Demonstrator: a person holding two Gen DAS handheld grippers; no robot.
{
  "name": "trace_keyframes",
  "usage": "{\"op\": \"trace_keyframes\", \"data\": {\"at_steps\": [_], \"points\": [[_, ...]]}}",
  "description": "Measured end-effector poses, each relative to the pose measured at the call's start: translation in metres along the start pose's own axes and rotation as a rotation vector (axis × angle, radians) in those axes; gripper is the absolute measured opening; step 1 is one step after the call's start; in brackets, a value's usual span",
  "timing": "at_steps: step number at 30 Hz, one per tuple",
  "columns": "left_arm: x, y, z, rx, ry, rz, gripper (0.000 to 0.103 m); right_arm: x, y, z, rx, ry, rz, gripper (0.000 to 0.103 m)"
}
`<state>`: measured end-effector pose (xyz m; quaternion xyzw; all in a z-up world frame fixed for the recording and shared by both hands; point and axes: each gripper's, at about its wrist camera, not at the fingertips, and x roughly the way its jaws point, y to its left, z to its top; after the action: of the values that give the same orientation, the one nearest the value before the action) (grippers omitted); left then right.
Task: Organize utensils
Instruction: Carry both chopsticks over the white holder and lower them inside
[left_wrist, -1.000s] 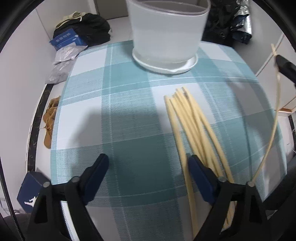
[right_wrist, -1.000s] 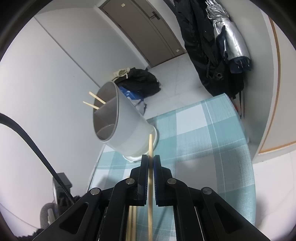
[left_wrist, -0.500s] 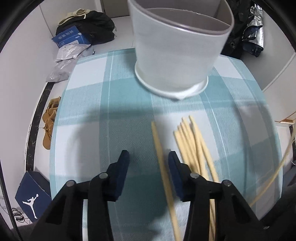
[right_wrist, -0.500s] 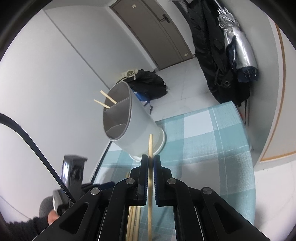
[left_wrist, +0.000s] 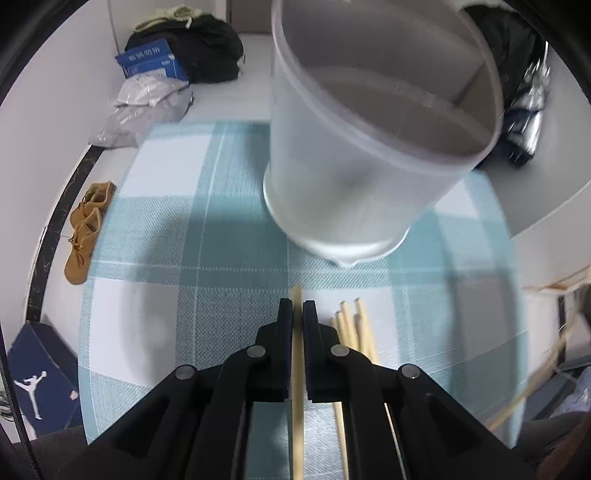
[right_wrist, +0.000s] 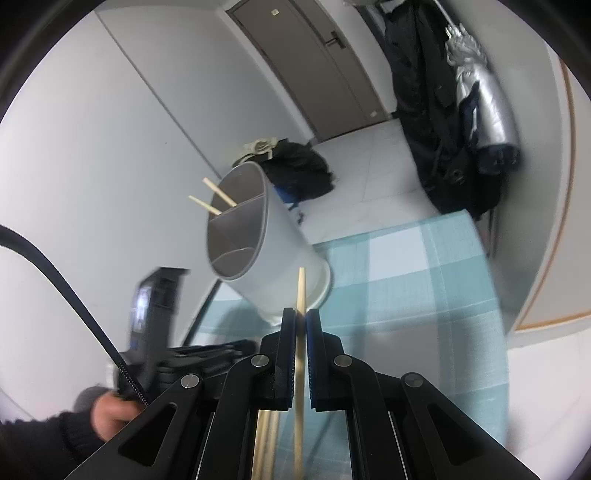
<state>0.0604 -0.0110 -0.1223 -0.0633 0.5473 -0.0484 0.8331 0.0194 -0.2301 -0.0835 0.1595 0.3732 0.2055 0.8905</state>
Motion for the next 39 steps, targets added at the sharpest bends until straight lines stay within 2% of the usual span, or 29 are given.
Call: {"op": "trace_keyframes", "data": {"at_steps": [5,8,12,22,31,39], "points": [[-0.045,-0.005,-0.01,-0.012,-0.137,-0.05,0.002,-0.005,0.009,-0.005,-0.028,-0.042,-0.036,0.005],[-0.071,-0.006,-0.019,-0.027,-0.208,-0.093,0.002,-0.013,0.018,-0.007,-0.054,-0.085,-0.01,0.004],[-0.082,-0.008,-0.013,0.009,-0.263,-0.114,0.002,-0.018,0.034,-0.012,-0.105,-0.091,-0.019,0.004],[-0.105,-0.004,-0.017,0.02,-0.283,-0.189,0.002,-0.029,0.068,-0.023,-0.21,-0.124,-0.006,0.004],[-0.108,-0.006,-0.016,0.068,-0.258,-0.195,0.002,-0.022,0.074,-0.025,-0.203,-0.117,-0.003,0.004],[-0.12,-0.006,-0.002,0.096,-0.253,-0.252,0.002,-0.03,0.083,-0.013,-0.24,-0.167,0.011,0.004]]}}
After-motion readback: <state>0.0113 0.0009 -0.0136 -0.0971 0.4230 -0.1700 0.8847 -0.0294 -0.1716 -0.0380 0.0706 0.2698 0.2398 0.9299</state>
